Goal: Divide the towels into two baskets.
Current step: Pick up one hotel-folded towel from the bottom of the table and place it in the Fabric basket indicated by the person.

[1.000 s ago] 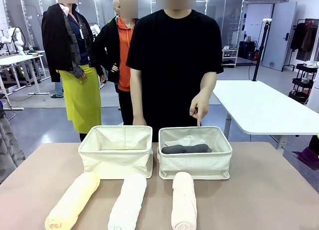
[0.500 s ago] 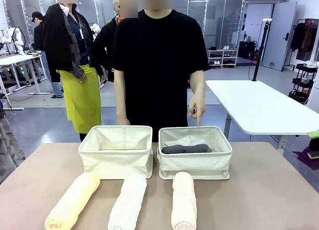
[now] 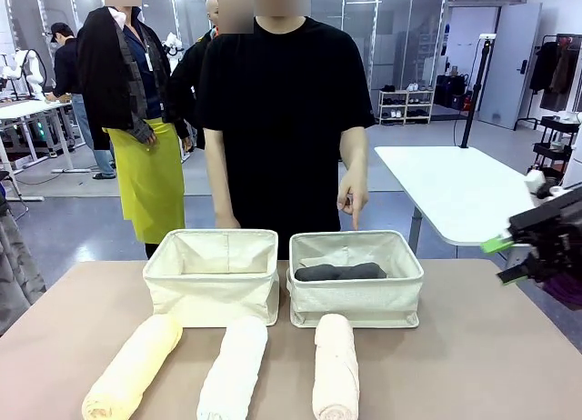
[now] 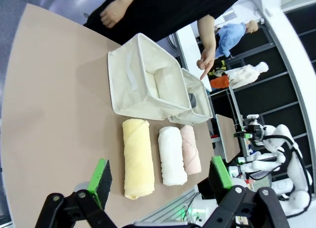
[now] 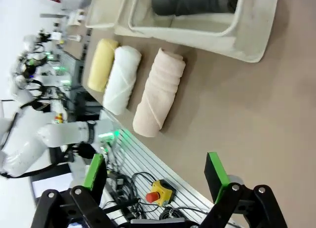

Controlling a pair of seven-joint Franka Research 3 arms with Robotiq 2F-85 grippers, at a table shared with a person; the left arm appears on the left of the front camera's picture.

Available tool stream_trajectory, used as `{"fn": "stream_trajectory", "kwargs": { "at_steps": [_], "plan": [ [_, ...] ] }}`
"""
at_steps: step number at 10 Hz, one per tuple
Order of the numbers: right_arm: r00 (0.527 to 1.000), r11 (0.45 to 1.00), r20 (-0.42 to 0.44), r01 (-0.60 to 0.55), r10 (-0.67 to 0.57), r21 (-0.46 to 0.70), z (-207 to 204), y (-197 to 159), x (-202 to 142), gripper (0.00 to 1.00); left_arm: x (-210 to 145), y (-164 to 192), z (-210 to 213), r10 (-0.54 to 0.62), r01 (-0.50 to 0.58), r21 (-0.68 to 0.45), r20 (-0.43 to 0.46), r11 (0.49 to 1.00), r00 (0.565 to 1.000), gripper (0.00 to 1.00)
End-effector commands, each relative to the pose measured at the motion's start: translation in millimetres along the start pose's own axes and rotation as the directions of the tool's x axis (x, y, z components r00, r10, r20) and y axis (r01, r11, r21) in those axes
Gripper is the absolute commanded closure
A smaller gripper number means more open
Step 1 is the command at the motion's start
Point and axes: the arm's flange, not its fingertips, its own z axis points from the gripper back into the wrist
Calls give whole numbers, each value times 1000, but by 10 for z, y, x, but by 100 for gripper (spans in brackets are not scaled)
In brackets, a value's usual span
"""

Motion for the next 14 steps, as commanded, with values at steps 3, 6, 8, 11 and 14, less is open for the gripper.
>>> {"fn": "stream_trajectory", "kwargs": {
  "at_steps": [3, 6, 8, 11, 14],
  "plan": [
    [993, 935, -115, -10, -33, -356, -1157, 1052, -42, 0, 0, -10, 27, -8, 8, -16, 8, 1000, 1000, 0],
    [985, 872, -174, -77, -9, -484, -1875, 1426, -122, 0, 0, -10, 27, -8, 8, -16, 8, 1000, 1000, 0],
    [992, 828, -127, -74, 3, -555, -2284, 1477, -258, 0, 0, -10, 27, -8, 8, -16, 8, 1000, 1000, 0],
    [991, 763, -133, -105, 25, -638, -2750, 1423, -387, 0, 0, -10, 27, -8, 8, -16, 8, 1000, 1000, 0],
    [992, 709, -129, -83, -12, -700, -3118, 1319, -474, 0, 0, -10, 27, -8, 8, -16, 8, 1000, 1000, 0]
  ]
}}
